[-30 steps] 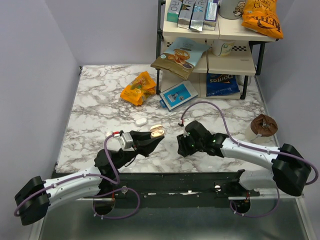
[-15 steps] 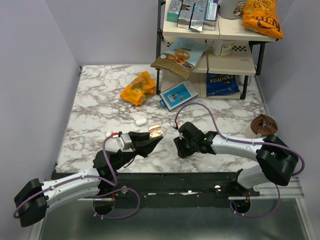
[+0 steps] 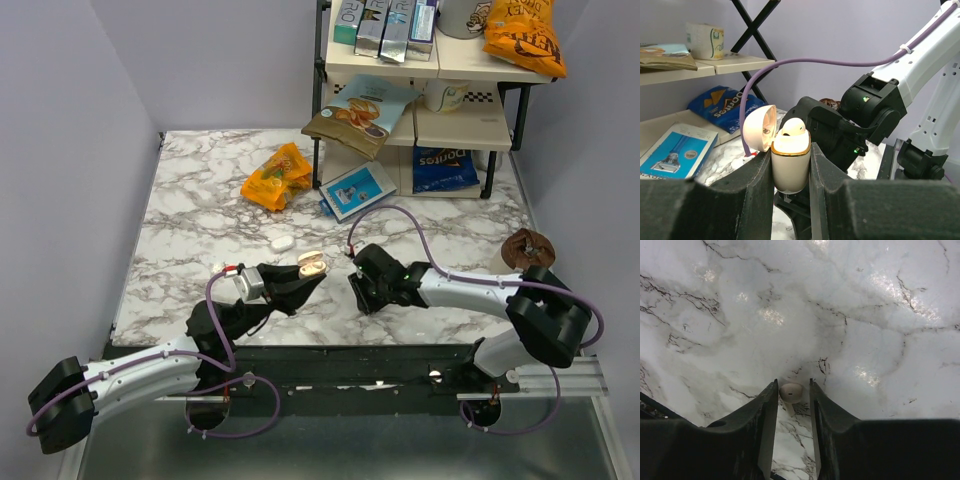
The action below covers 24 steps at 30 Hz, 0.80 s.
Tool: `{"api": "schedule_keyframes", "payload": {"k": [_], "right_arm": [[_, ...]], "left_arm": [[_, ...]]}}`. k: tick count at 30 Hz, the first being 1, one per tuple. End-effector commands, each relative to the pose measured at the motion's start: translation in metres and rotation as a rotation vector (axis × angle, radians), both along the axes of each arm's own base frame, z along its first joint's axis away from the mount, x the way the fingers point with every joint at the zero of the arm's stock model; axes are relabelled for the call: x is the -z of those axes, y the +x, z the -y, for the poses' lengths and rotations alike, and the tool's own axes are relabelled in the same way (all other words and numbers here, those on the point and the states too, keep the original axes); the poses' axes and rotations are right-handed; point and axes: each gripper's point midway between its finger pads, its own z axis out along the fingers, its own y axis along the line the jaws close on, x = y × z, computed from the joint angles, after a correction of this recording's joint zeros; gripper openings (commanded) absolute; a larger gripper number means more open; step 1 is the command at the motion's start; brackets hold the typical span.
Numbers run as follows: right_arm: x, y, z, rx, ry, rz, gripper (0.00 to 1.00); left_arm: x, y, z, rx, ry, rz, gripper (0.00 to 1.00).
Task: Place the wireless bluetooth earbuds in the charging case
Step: Pick up the earbud from the center of the board.
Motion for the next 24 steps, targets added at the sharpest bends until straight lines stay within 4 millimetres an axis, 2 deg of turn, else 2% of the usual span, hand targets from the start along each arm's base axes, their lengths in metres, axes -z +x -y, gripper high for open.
{"api": "schedule_keyframes", "payload": {"k": [1,13,20,24], "right_arm": [[0.009,0.001,0.0,0.044,-0.026,-0.011,0.38],[0.006,0.004,0.001,0.156,0.017,-0.022,0.21],[-0.012,0.022,-0.001,0.284,0.107,0.02,0.15],[-0.022,0.04,0.012,0.386,0.125,0.085,0.15]], "left_arm": [[0.002,0.0,-0.002,-0.006,-0.006,-0.003,0.0],[0.002,-0.001,-0.003,-0.002,-0.01,-0.011,0.0],[0.0,-0.002,-0.002,0.003,-0.018,-0.015,0.0],[0.001,-0.002,-0.002,0.0,-0.018,-0.017,0.0]]}}
